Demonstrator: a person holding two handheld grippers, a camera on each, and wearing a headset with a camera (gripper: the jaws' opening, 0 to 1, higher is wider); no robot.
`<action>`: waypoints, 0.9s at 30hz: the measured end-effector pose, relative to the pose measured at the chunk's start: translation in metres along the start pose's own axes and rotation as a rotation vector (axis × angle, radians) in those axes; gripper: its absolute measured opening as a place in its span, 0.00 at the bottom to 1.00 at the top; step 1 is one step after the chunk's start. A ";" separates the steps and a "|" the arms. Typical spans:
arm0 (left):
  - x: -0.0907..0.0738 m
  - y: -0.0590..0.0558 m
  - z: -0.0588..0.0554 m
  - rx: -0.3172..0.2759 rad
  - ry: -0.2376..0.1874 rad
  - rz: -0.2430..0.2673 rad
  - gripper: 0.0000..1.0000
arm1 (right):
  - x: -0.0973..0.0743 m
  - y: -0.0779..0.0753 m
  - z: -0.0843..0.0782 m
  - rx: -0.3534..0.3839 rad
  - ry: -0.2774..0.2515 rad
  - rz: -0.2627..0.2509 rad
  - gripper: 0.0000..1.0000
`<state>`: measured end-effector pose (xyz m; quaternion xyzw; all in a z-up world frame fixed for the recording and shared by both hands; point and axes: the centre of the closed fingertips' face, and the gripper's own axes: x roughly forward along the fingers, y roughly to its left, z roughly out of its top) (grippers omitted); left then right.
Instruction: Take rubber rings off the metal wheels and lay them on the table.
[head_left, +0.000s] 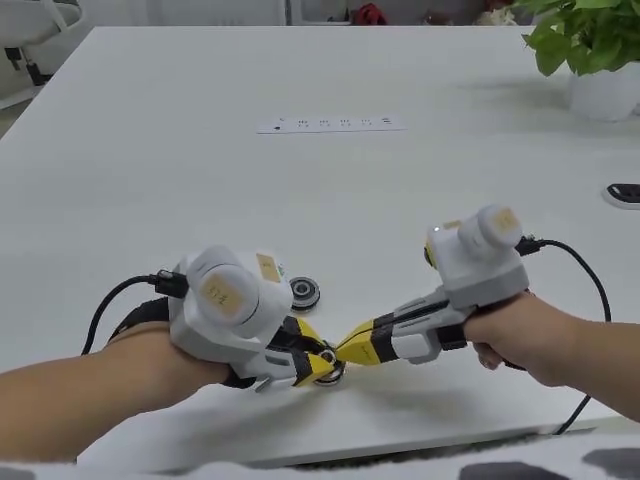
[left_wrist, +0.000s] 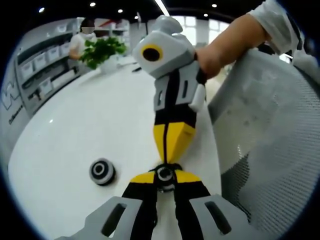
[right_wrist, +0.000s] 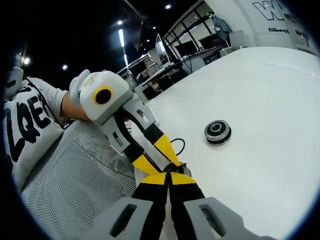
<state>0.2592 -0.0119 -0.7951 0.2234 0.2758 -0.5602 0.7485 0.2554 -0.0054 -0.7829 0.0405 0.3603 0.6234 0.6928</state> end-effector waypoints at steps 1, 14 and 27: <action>0.000 0.000 0.000 0.000 0.000 0.000 0.12 | 0.000 0.000 0.000 -0.002 -0.001 0.000 0.00; 0.000 0.000 0.001 -0.006 -0.005 0.002 0.12 | -0.001 0.002 0.004 0.048 -0.031 0.016 0.00; 0.000 0.000 0.001 -0.006 -0.007 0.006 0.12 | -0.001 -0.004 0.008 0.112 -0.068 -0.018 0.00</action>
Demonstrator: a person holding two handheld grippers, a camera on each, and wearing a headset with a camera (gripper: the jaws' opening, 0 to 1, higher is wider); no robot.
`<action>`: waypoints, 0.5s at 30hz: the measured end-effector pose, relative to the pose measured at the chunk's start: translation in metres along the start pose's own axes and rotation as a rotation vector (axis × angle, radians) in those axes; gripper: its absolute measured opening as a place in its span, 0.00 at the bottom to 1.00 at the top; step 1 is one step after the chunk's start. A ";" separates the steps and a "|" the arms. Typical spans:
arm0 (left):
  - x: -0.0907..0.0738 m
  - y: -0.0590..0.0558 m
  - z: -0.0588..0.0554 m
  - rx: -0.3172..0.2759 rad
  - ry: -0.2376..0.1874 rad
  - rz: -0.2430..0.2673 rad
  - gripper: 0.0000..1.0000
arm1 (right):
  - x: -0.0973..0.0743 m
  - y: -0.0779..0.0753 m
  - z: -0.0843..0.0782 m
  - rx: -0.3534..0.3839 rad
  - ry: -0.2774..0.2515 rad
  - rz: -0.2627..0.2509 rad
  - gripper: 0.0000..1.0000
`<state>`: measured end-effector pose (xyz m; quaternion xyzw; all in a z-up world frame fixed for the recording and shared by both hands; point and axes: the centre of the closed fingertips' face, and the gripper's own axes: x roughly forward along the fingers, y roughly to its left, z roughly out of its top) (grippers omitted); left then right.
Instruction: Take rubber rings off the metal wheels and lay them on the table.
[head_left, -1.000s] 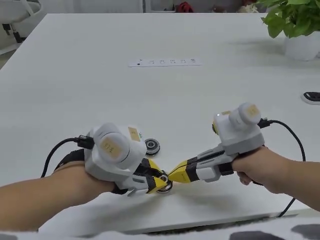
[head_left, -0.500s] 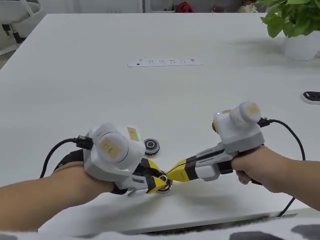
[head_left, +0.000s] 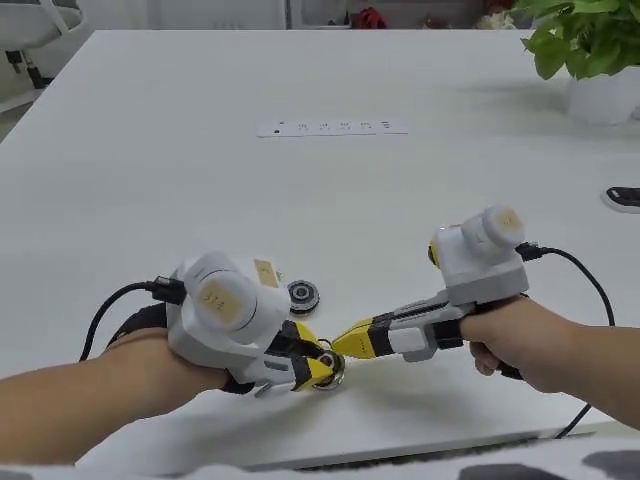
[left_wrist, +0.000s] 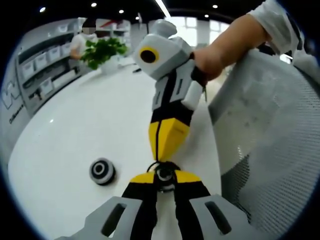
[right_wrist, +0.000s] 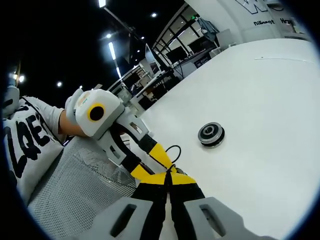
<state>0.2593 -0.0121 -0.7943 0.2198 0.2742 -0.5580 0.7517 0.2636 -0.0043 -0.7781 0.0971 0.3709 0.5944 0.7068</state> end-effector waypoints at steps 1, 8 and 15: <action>0.000 0.000 0.000 0.000 0.000 0.000 0.12 | 0.000 0.000 -0.002 -0.004 0.008 -0.002 0.00; 0.000 -0.001 0.000 -0.002 0.002 0.002 0.12 | 0.000 -0.003 -0.005 -0.016 0.021 -0.007 0.00; 0.000 -0.001 0.000 0.005 0.001 -0.001 0.13 | -0.001 -0.003 -0.007 -0.025 0.031 -0.009 0.00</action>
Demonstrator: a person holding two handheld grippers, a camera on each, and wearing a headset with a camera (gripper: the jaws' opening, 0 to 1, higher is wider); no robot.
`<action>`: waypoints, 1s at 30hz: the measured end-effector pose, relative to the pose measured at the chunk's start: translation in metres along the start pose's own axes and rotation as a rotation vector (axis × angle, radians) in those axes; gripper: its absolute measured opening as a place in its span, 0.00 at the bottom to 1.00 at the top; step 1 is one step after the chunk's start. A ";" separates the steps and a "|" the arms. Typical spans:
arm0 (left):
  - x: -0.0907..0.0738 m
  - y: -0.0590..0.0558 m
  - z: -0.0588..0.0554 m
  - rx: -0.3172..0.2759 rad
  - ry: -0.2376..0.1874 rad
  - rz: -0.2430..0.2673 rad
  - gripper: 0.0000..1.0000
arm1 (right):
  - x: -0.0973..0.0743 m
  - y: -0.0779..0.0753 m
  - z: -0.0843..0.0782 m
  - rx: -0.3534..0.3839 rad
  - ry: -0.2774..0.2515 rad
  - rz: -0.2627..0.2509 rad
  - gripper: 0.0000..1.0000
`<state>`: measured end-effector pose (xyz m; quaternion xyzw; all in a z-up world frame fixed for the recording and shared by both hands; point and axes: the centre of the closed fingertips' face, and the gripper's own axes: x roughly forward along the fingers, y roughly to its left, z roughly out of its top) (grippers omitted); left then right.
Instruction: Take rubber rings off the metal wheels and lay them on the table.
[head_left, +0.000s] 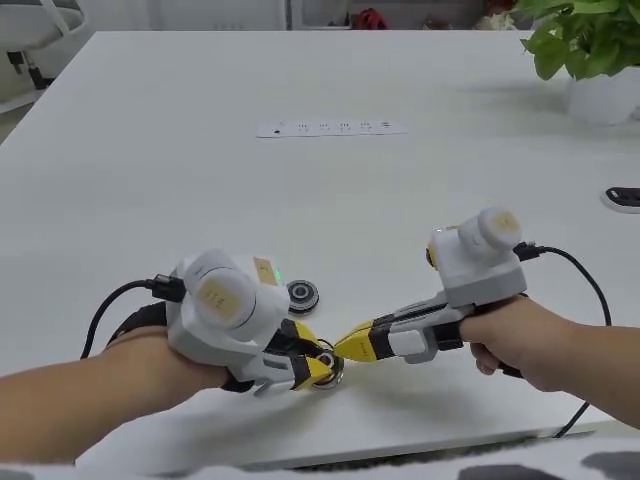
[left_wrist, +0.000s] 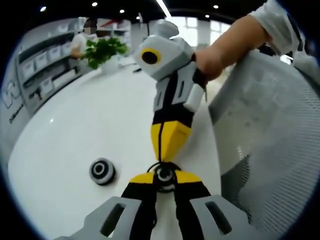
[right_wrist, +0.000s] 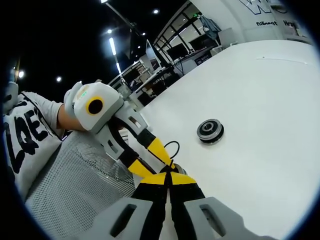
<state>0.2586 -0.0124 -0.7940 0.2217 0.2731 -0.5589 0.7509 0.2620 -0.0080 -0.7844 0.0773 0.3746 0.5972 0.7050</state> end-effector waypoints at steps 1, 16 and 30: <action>0.000 -0.001 0.000 0.004 0.002 -0.003 0.14 | 0.000 0.000 0.000 -0.001 0.002 0.000 0.00; -0.014 -0.004 0.011 -0.028 -0.055 -0.036 0.28 | -0.003 -0.002 0.000 -0.001 0.000 -0.004 0.00; -0.033 -0.007 0.024 -0.040 -0.116 -0.027 0.39 | -0.006 -0.001 0.003 -0.003 -0.009 0.004 0.00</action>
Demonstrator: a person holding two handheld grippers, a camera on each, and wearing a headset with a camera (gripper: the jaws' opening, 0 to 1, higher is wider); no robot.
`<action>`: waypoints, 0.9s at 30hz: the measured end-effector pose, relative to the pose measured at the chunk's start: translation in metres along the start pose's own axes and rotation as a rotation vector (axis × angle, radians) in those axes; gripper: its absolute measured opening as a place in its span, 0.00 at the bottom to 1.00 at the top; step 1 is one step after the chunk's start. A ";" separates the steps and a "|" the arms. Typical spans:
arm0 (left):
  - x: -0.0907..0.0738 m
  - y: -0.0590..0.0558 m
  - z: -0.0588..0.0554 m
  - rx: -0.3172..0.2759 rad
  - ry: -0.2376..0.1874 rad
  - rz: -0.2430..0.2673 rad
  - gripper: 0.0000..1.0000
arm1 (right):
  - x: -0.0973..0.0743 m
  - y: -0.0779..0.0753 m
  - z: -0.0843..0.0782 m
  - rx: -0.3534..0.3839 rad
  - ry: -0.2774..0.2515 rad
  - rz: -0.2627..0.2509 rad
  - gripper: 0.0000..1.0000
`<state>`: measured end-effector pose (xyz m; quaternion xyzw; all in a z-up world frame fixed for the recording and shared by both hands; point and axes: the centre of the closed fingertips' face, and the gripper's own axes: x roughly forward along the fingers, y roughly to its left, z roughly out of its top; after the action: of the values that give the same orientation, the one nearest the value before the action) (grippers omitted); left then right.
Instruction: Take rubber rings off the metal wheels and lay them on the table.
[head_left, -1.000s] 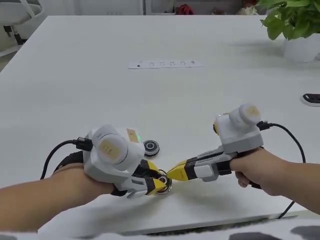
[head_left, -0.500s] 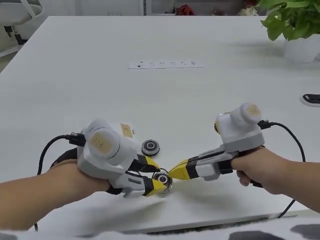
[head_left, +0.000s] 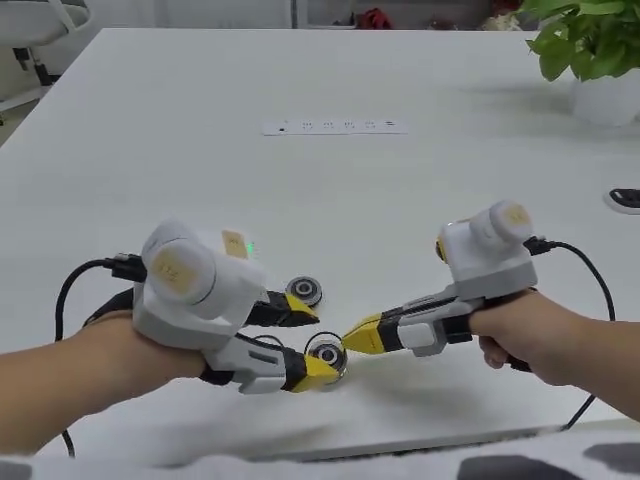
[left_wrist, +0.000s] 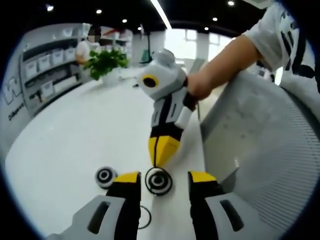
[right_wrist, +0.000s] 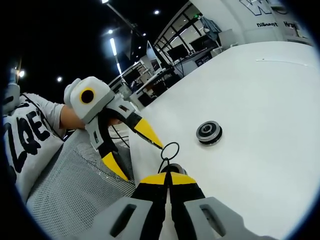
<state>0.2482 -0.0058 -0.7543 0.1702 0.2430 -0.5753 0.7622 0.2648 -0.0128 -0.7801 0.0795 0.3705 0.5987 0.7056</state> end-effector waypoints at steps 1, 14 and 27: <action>-0.002 0.000 0.002 -0.006 -0.005 0.004 0.39 | 0.000 0.000 0.000 0.000 0.000 0.001 0.00; -0.027 0.005 0.020 -0.026 -0.076 0.050 0.53 | -0.001 0.009 0.005 -0.022 -0.003 0.014 0.00; -0.045 0.004 0.021 -0.034 -0.098 0.080 0.61 | -0.002 0.011 0.011 -0.035 -0.012 0.020 0.00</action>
<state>0.2457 0.0200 -0.7119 0.1385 0.2083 -0.5479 0.7982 0.2630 -0.0080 -0.7647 0.0744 0.3548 0.6116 0.7032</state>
